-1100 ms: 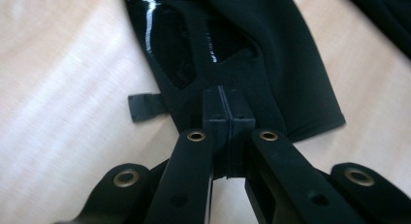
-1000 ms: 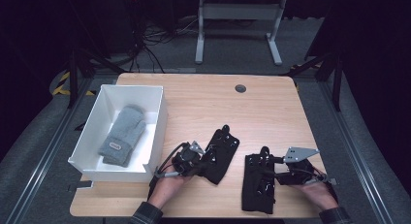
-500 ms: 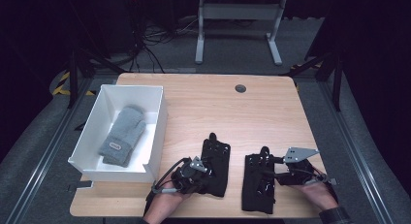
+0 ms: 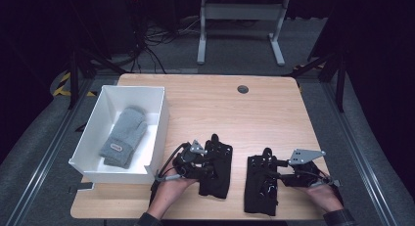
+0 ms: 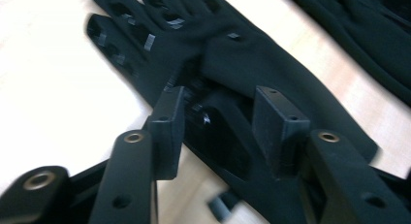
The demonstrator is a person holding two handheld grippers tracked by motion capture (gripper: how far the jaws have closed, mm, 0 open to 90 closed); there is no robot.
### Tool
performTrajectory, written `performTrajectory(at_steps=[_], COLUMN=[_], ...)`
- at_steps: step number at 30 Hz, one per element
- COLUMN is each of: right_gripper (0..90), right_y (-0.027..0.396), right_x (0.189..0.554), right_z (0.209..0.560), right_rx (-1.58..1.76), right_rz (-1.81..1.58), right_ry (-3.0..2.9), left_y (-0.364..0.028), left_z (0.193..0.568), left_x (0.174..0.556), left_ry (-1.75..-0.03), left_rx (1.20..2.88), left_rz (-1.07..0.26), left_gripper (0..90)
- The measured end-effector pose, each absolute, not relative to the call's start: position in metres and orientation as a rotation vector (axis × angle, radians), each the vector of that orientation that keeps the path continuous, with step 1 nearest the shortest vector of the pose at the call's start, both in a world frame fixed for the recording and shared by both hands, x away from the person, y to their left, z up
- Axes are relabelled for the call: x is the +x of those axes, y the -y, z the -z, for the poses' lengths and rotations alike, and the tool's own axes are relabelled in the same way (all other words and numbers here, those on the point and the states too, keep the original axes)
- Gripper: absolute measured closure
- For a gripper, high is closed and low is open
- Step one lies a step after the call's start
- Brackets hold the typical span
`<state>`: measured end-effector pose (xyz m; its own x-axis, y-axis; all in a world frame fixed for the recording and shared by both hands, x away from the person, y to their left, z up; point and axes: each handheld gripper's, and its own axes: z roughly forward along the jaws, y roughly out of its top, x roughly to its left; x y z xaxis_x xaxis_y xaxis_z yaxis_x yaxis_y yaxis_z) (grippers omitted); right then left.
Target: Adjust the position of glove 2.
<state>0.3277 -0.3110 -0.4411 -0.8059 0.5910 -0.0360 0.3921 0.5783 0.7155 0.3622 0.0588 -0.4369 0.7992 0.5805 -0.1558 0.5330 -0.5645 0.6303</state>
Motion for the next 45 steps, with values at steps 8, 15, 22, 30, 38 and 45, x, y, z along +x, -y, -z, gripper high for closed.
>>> performTrajectory(at_steps=[8,15,22,30,38,45], right_gripper=[79.8,90.0,90.0,90.0,90.0,90.0], right_y=[0.316,0.321,0.319,0.317,0.32,0.308], right_x=[0.322,0.314,0.308,0.307,0.304,0.306], right_z=[0.439,0.442,0.446,0.449,0.449,0.451], right_rx=[0.816,0.818,0.803,0.793,0.796,0.752], right_rz=[-1.067,-1.063,-1.045,-1.029,-1.025,-1.024], right_ry=[-2.56,-2.61,-2.645,-2.674,-2.697,-2.723], left_y=[-0.059,-0.062,-0.059,-0.054,-0.059,-0.061], left_z=[0.445,0.45,0.455,0.454,0.451,0.445], left_x=[0.383,0.387,0.387,0.382,0.383,0.38], left_ry=[-0.892,-0.923,-0.919,-0.965,-0.993,-0.979], left_rx=[2.283,2.271,2.296,2.281,2.21,2.165], left_rz=[-0.101,-0.102,-0.098,-0.103,-0.006,0.044], left_gripper=[51.7,51.5,59.9,83.2,87.3,87.3])
